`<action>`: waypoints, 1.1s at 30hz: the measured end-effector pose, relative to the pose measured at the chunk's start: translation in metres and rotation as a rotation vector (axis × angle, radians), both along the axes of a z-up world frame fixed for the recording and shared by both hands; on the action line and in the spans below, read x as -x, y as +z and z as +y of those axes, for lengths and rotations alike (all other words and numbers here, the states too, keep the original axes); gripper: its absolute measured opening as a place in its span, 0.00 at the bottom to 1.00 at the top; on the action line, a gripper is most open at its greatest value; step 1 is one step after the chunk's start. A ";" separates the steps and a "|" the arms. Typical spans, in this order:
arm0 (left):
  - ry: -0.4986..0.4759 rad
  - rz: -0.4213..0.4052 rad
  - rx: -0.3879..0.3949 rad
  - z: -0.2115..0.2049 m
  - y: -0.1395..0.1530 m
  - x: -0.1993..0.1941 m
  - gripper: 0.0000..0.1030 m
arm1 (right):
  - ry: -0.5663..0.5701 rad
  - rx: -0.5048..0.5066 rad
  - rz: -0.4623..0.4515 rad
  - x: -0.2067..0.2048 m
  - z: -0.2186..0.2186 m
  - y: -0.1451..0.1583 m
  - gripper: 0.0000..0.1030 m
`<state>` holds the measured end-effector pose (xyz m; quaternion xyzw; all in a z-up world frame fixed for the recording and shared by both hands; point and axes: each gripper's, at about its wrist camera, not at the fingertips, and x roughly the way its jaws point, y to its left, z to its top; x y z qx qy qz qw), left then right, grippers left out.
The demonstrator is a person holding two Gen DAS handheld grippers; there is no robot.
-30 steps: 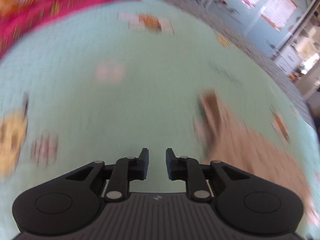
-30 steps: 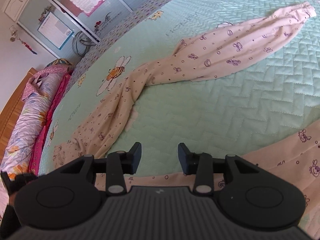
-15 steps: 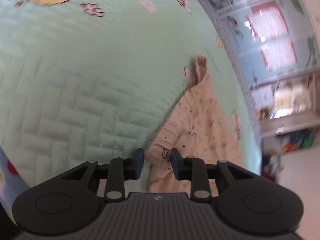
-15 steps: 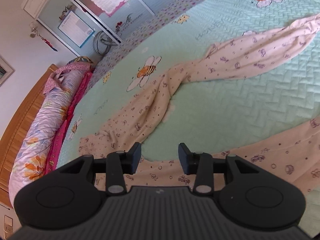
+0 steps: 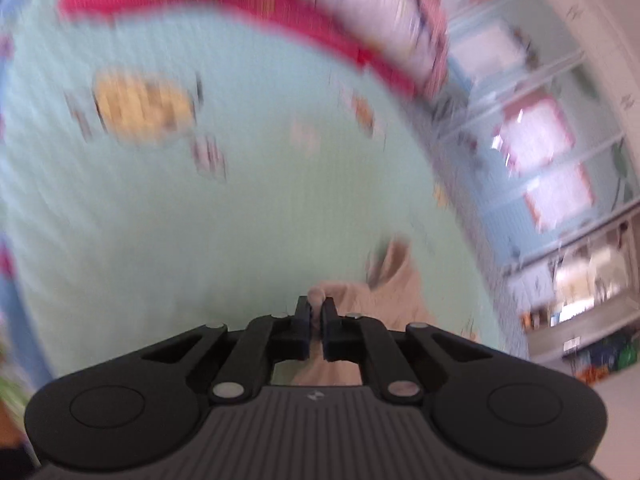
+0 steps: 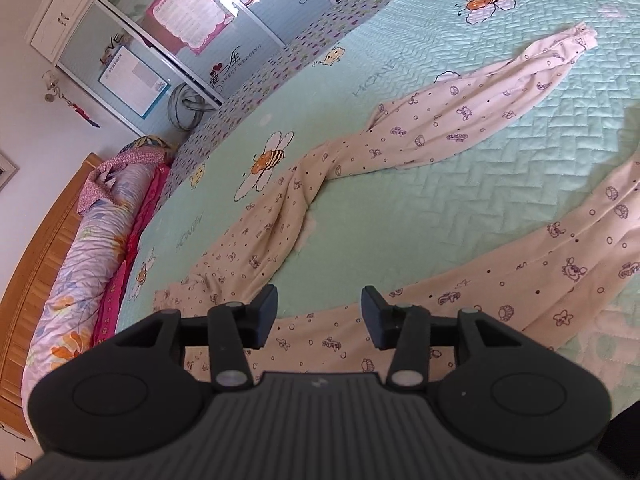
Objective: Fold clothes
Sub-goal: 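Carry the held garment with the left gripper, then open it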
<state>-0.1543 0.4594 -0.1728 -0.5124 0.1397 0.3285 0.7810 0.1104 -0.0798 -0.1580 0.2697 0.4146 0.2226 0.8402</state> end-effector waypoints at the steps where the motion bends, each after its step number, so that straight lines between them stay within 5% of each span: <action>1: 0.003 -0.004 -0.011 0.004 0.008 0.008 0.04 | -0.001 -0.002 -0.003 0.000 -0.001 0.000 0.47; 5: -0.015 0.078 -0.009 0.017 0.016 0.021 0.05 | 0.004 -0.006 -0.003 -0.003 -0.002 -0.004 0.48; 8: -0.015 0.164 0.115 0.027 -0.012 0.016 0.07 | 0.010 -0.018 0.016 -0.003 0.002 -0.009 0.48; 11: 0.067 0.204 0.069 0.018 -0.013 0.031 0.08 | 0.022 -0.022 0.017 0.000 0.005 -0.009 0.48; 16: 0.158 0.233 -0.090 -0.006 0.024 0.043 0.10 | -0.026 -0.001 -0.011 -0.006 -0.015 -0.004 0.48; 23: -0.003 0.220 -0.208 -0.035 0.057 -0.003 0.17 | -0.280 -0.032 0.002 -0.050 -0.089 -0.019 0.50; 33: -0.182 0.311 -0.246 -0.082 0.042 -0.075 0.18 | -0.608 -0.169 0.147 -0.175 -0.224 -0.078 0.51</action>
